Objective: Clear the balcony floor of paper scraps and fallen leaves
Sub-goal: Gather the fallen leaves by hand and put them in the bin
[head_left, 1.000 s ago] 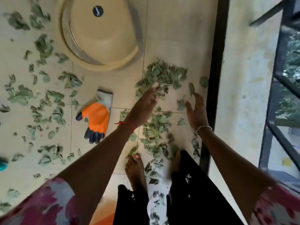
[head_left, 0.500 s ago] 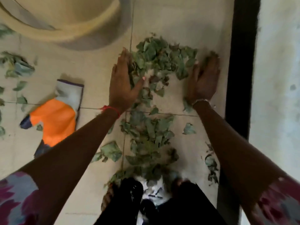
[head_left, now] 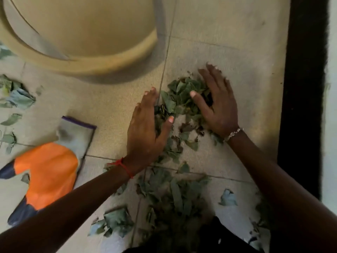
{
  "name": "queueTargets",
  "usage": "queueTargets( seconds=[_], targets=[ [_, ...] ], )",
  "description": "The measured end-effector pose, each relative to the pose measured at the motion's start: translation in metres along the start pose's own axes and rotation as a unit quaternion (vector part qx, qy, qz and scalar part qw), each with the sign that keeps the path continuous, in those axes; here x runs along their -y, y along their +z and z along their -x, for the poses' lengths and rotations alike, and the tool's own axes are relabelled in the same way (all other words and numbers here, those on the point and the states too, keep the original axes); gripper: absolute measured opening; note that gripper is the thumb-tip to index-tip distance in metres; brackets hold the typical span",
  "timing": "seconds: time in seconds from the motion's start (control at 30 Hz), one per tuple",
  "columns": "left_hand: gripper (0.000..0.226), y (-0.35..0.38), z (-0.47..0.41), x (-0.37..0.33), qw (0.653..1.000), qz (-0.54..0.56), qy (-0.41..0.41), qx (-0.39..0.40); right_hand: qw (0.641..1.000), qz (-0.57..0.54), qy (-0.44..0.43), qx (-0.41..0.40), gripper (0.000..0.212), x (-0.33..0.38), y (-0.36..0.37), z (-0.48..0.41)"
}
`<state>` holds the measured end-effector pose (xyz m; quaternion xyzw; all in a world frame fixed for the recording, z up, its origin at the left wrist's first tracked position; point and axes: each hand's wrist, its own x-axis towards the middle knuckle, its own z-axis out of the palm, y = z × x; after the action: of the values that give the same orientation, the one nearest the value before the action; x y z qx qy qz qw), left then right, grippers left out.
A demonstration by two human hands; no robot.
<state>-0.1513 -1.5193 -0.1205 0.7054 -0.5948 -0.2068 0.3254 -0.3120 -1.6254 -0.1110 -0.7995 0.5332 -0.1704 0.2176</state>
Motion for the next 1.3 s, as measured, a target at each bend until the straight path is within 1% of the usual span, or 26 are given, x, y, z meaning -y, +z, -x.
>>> queueTargets(
  seconds=[0.07, 0.1, 0.17, 0.2, 0.27, 0.37, 0.43, 0.53, 0.6, 0.63, 0.7, 0.77, 0.8, 0.83, 0.87, 0.9, 0.93, 1.0, 1.03, 1.17, 1.23, 1.3],
  targets=[
    [0.066, -0.002, 0.000, 0.002, 1.000, -0.013, 0.005, 0.015, 0.998, 0.019, -0.052, 0.026, 0.066, 0.001, 0.004, -0.014],
    [0.065, 0.000, -0.002, -0.001, 1.000, 0.000, 0.002, 0.029, 0.996, 0.026, -0.068, 0.043, 0.067, -0.001, 0.002, -0.019],
    [0.066, -0.004, 0.001, 0.001, 1.000, 0.006, 0.004, 0.026, 0.990, 0.027, -0.121, 0.069, 0.068, 0.006, 0.007, -0.023],
    [0.066, -0.002, -0.001, 0.000, 0.999, 0.026, -0.002, 0.027, 0.986, 0.022, -0.138, 0.088, 0.067, 0.006, 0.007, -0.023],
    [0.067, -0.004, 0.001, 0.002, 0.998, 0.054, -0.008, 0.010, 0.979, 0.003, -0.180, 0.100, 0.062, 0.011, 0.011, -0.020],
    [0.068, -0.007, -0.001, 0.002, 0.988, 0.149, -0.042, 0.011, 0.975, -0.051, -0.187, 0.113, 0.056, 0.021, 0.014, -0.013],
    [0.063, -0.010, -0.005, 0.003, 0.975, 0.214, -0.058, 0.018, 0.972, -0.088, -0.179, 0.123, 0.053, 0.030, 0.018, -0.006],
    [0.049, -0.017, -0.003, 0.008, 0.970, 0.241, -0.025, 0.017, 0.964, -0.124, -0.182, 0.147, 0.051, 0.037, 0.026, 0.020],
    [0.044, -0.024, -0.003, 0.011, 0.968, 0.248, -0.018, 0.040, 0.956, -0.155, -0.188, 0.164, 0.046, 0.039, 0.028, 0.034],
    [0.044, -0.029, -0.002, 0.012, 0.968, 0.245, -0.016, 0.058, 0.949, -0.191, -0.184, 0.168, 0.040, 0.040, 0.027, 0.039],
    [0.046, -0.039, 0.002, 0.013, 0.973, 0.217, -0.003, 0.084, 0.938, -0.265, -0.178, 0.138, 0.034, 0.046, 0.018, 0.051],
    [0.040, -0.046, -0.002, 0.013, 0.977, 0.193, 0.001, 0.093, 0.937, -0.300, -0.162, 0.071, 0.035, 0.046, 0.011, 0.051],
    [0.038, -0.051, -0.001, 0.011, 0.979, 0.181, 0.001, 0.093, 0.943, -0.293, -0.152, 0.041, 0.037, 0.048, 0.006, 0.052],
    [0.038, -0.057, -0.002, 0.008, 0.981, 0.169, -0.005, 0.101, 0.950, -0.279, -0.134, 0.028, 0.039, 0.050, 0.003, 0.049],
    [0.039, -0.062, -0.005, 0.004, 0.980, 0.160, -0.023, 0.119, 0.959, -0.259, -0.112, 0.037, 0.040, 0.050, 0.001, 0.043],
    [0.041, -0.066, -0.005, 0.001, 0.976, 0.156, -0.045, 0.143, 0.967, -0.229, -0.093, 0.066, 0.042, 0.051, 0.000, 0.039],
    [0.044, -0.068, -0.005, 0.000, 0.970, 0.158, -0.063, 0.171, 0.973, -0.187, -0.080, 0.113, 0.044, 0.051, 0.002, 0.036],
    [0.052, -0.069, -0.006, 0.000, 0.963, 0.157, -0.067, 0.210, 0.971, -0.107, -0.077, 0.202, 0.049, 0.051, 0.005, 0.033],
    [0.056, -0.068, -0.007, 0.000, 0.963, 0.149, -0.058, 0.217, 0.967, -0.094, -0.086, 0.222, 0.051, 0.052, 0.007, 0.031],
    [0.056, -0.068, -0.021, -0.005, 0.970, 0.118, -0.034, 0.211, 0.971, -0.094, -0.101, 0.197, 0.049, 0.061, 0.007, 0.021],
    [0.058, -0.067, -0.030, -0.002, 0.966, 0.107, -0.049, 0.230, 0.970, -0.064, -0.103, 0.210, 0.051, 0.061, 0.011, 0.016],
    [0.054, -0.065, -0.034, 0.003, 0.957, 0.109, -0.067, 0.259, 0.965, -0.046, -0.112, 0.232, 0.050, 0.057, 0.016, 0.018]
  ],
)
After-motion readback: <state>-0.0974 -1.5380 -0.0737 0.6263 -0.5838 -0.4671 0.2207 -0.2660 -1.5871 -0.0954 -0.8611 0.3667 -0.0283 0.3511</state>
